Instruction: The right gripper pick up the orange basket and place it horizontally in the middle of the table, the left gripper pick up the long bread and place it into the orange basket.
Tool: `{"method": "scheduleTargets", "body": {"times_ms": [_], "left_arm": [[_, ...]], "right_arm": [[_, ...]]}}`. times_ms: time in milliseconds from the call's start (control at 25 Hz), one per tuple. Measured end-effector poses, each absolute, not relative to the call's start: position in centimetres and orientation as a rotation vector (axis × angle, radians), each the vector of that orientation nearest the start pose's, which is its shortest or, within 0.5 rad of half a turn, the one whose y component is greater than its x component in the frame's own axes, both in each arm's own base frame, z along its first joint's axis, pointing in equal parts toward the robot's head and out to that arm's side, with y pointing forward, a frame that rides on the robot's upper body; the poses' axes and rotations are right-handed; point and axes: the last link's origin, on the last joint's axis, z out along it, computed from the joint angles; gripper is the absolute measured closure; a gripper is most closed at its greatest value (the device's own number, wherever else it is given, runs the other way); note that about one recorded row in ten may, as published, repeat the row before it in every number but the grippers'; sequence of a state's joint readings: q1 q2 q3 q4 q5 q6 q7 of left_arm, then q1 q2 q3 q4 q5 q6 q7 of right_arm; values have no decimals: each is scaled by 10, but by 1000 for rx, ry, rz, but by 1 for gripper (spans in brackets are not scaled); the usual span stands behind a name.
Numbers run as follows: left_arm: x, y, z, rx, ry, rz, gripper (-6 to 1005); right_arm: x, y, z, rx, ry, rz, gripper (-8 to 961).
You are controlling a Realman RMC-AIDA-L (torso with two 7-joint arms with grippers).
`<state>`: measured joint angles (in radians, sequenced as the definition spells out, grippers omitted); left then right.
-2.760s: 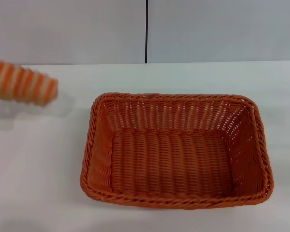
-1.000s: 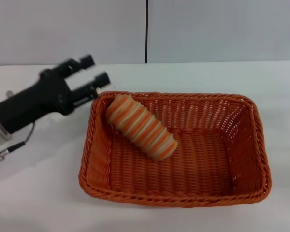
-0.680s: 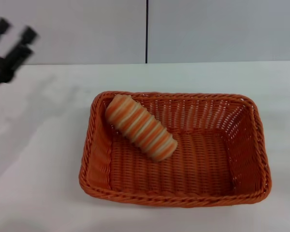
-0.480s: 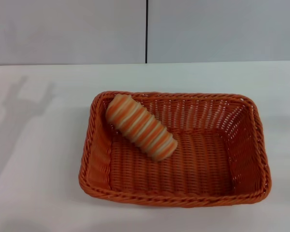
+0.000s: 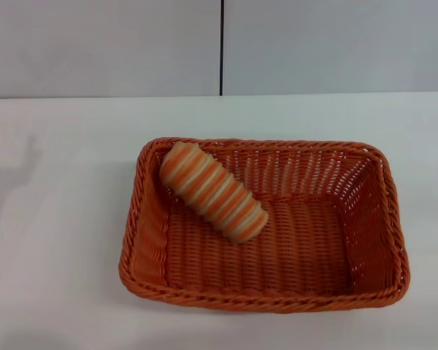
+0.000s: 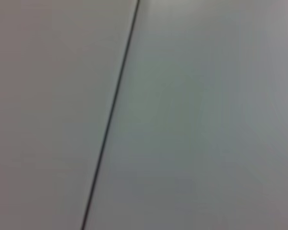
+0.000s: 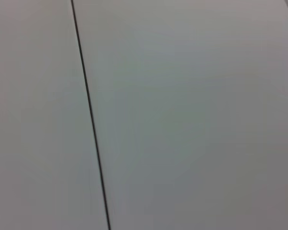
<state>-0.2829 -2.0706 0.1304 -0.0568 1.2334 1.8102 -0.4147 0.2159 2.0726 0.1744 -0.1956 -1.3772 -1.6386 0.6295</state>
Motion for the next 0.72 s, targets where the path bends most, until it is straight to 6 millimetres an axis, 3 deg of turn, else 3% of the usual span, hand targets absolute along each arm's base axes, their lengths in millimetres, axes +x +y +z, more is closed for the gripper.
{"method": "scheduleTargets", "body": {"times_ms": [720], "left_arm": [[-346,225,54,-1243,-382,-1085,139]], "right_arm": [[399,215,103,-1093,480,909,231]]}}
